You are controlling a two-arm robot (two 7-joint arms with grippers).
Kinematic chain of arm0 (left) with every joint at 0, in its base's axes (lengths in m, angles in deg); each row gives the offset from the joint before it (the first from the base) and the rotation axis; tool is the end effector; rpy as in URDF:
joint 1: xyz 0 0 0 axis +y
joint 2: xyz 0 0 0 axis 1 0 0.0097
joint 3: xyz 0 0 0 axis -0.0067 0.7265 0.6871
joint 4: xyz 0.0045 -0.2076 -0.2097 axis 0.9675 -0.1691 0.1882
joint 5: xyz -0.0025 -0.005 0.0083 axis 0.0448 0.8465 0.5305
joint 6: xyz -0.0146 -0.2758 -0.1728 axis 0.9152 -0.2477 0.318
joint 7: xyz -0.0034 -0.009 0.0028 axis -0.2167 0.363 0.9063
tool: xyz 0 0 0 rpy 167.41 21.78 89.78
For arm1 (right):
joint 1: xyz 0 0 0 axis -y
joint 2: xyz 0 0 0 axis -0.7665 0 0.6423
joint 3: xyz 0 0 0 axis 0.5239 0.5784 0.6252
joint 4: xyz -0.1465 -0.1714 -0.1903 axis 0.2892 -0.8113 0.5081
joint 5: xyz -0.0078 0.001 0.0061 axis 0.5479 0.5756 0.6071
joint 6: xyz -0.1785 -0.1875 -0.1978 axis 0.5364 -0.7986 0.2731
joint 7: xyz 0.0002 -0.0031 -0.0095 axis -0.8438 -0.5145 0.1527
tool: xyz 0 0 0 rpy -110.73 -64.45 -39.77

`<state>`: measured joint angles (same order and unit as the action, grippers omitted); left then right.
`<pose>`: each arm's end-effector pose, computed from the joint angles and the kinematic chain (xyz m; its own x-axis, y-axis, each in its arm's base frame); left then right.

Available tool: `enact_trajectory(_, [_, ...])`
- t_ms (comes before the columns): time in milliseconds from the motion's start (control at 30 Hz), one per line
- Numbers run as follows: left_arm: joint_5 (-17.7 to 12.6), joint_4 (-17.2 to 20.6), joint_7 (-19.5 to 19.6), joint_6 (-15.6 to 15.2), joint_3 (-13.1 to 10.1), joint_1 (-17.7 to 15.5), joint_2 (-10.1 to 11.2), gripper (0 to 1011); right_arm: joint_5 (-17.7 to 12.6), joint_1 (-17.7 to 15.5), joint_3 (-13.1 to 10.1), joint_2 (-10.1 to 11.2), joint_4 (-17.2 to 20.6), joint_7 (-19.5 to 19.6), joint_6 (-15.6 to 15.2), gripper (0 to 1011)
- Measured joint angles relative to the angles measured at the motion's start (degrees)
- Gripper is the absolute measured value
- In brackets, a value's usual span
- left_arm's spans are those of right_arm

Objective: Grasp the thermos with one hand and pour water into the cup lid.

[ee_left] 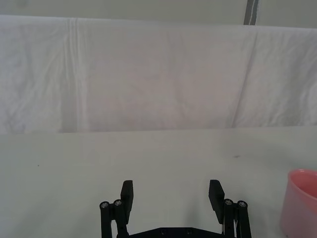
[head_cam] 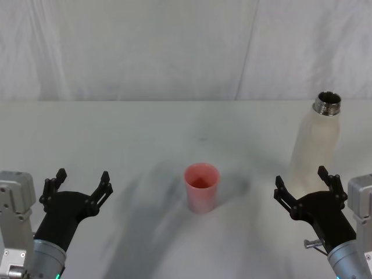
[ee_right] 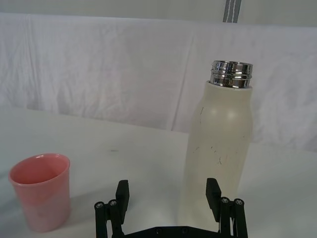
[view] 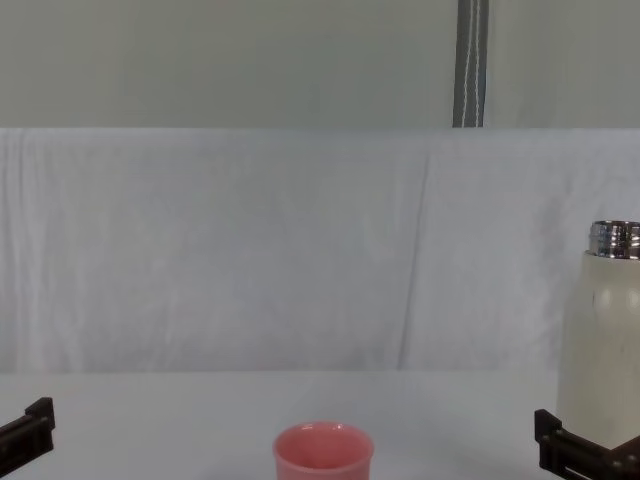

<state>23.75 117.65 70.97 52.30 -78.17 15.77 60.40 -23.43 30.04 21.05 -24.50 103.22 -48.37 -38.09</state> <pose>0.2686 0.0369 -0.2900 0.1244 0.9917 -0.0327 -0.9921 0.1239 -0.0174 0.2813 0.0423 -0.3025 0.2626 -0.9626 0.0673 0.9628 0.2660 0.0479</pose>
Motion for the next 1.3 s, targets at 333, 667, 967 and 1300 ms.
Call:
enact_trajectory(333, [0.0, 0.0, 0.0, 0.0, 0.0, 0.0, 0.0, 1001, 0.0, 0.0, 0.0, 0.0, 0.0, 0.0, 0.0, 1001])
enact_trajectory(667, [0.0, 0.0, 0.0, 0.0, 0.0, 0.0, 0.0, 1001, 0.0, 0.0, 0.0, 0.0, 0.0, 0.0, 0.0, 1001])
enact_trajectory(967, [0.0, 0.0, 0.0, 0.0, 0.0, 0.0, 0.0, 1001, -0.2, 0.1, -0.7, -0.4, -0.2, -0.4, -0.1, 1001])
enact_trajectory(1300, [0.0, 0.0, 0.0, 0.0, 0.0, 0.0, 0.0, 1001, -2.8, 1.6, -4.4, -2.9, -2.5, -2.4, 0.9, 1001])
